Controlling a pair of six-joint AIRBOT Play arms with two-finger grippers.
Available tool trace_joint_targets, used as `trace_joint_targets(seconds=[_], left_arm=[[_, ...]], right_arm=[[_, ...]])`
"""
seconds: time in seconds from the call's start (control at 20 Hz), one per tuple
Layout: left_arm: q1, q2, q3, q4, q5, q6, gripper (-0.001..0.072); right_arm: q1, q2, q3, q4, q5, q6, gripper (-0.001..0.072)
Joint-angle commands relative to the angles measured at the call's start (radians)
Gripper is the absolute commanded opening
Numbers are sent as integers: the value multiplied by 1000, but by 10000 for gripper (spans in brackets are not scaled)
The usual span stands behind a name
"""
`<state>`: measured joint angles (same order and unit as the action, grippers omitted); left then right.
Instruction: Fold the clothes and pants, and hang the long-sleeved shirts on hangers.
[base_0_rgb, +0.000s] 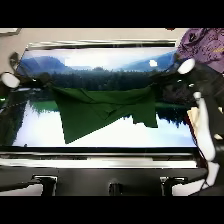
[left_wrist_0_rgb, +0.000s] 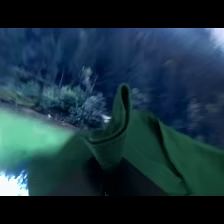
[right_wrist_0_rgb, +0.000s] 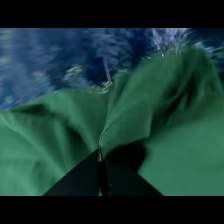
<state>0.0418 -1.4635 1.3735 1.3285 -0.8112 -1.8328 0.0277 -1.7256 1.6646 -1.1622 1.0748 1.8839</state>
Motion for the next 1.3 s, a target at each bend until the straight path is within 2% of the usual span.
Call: trace_joint_targets(seconds=[0.0, 0.1, 0.15, 0.2, 0.25, 0.3, 0.35, 0.4, 0.45, 0.55, 0.65, 0.75, 1.0, 1.25], left_arm=[[-37, -146, -1, 0, 82, -1, 13], [-41, -156, -1, 0, 112, 0, 13], [-41, -156, -1, 0, 123, -1, 14], [-39, -155, 1, 0, 122, -1, 18], [-34, -155, 10, -1, 100, -1, 75], [-25, -153, 24, 0, 57, -1, 248], [-13, -147, 39, 0, 14, -1, 409], [5, -132, 52, 0, -36, 0, 484], [27, -109, 57, 0, -77, 0, 485], [85, -52, 56, 0, -169, 20, 505], [142, 9, 29, 0, -259, 57, 505], [181, 83, -41, 0, -293, 68, 505], [189, 195, -172, 1, -316, 69, 504], [186, 192, -172, 0, -333, 70, 504]], right_arm=[[41, -172, -7, 39, -176, 111, 26], [41, -183, -7, 50, -225, 118, 41], [41, -182, -4, 52, -240, 118, 134], [38, -182, 3, 52, -235, 117, 267], [30, -178, 14, 51, -210, 110, 382], [19, -171, 30, 54, -172, 83, 431], [-5, -153, 45, 55, -129, 47, 432], [-43, -126, 56, 55, -88, 10, 459], [-89, -94, 61, 55, -53, -24, 489], [-208, -30, 61, 63, 18, -131, 489], [-328, -16, 59, 137, 121, -256, 490], [-406, -41, 42, 240, 158, -349, 490], [-412, -231, 39, 418, 279, -514, 499], [-371, -334, 39, 499, 255, -610, 500]])
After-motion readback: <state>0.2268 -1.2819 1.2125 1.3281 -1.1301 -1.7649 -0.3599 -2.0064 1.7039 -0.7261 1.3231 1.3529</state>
